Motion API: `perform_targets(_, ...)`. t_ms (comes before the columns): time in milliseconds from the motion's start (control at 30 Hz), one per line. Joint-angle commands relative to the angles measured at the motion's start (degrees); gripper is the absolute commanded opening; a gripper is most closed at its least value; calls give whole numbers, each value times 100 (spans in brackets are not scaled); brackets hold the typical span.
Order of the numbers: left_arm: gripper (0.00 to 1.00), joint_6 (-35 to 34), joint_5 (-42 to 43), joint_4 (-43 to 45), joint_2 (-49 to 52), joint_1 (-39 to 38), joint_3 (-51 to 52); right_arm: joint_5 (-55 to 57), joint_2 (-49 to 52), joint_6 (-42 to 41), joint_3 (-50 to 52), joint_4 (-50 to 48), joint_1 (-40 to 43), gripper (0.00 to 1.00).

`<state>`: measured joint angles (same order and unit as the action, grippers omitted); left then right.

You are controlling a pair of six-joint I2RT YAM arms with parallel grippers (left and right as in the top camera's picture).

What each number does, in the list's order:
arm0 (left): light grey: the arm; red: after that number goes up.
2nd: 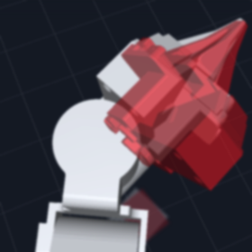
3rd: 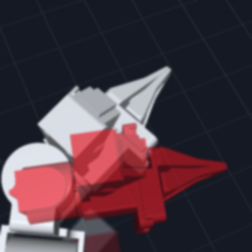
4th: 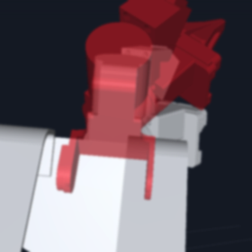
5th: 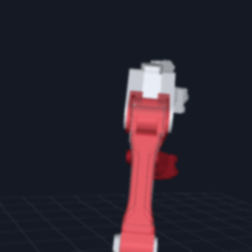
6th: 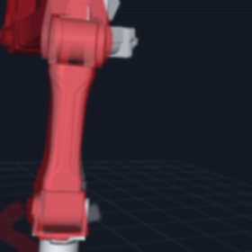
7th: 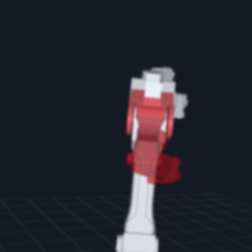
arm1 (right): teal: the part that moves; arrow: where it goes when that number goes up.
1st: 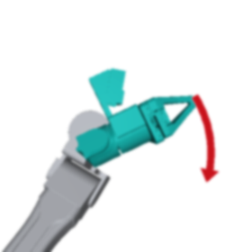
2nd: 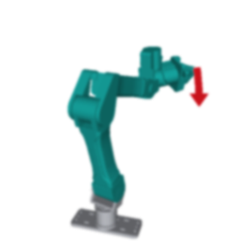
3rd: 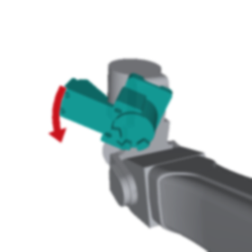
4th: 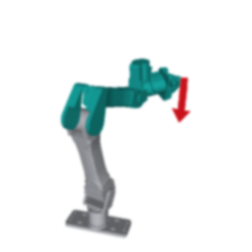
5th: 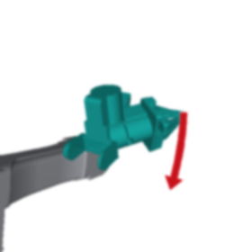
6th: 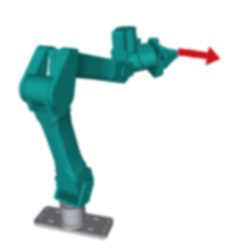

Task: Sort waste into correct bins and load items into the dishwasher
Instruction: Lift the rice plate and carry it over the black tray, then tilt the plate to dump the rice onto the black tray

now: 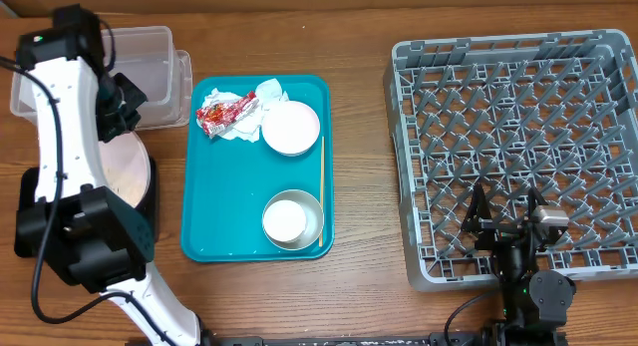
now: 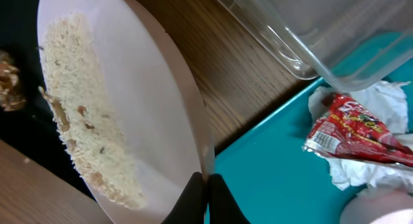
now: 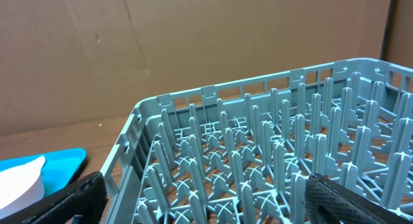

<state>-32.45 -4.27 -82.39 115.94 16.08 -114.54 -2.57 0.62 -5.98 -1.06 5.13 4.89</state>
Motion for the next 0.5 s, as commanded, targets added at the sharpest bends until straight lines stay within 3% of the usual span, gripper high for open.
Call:
perform_targets(0, 4, 363, 680, 59, 50, 280, -151, -4, -46, 2, 61, -50, 22, 100)
perform_targets(467, 4, 1222, 3130, 31, 50, 1517, -151, -2, -46, 2, 61, -50, 22, 100)
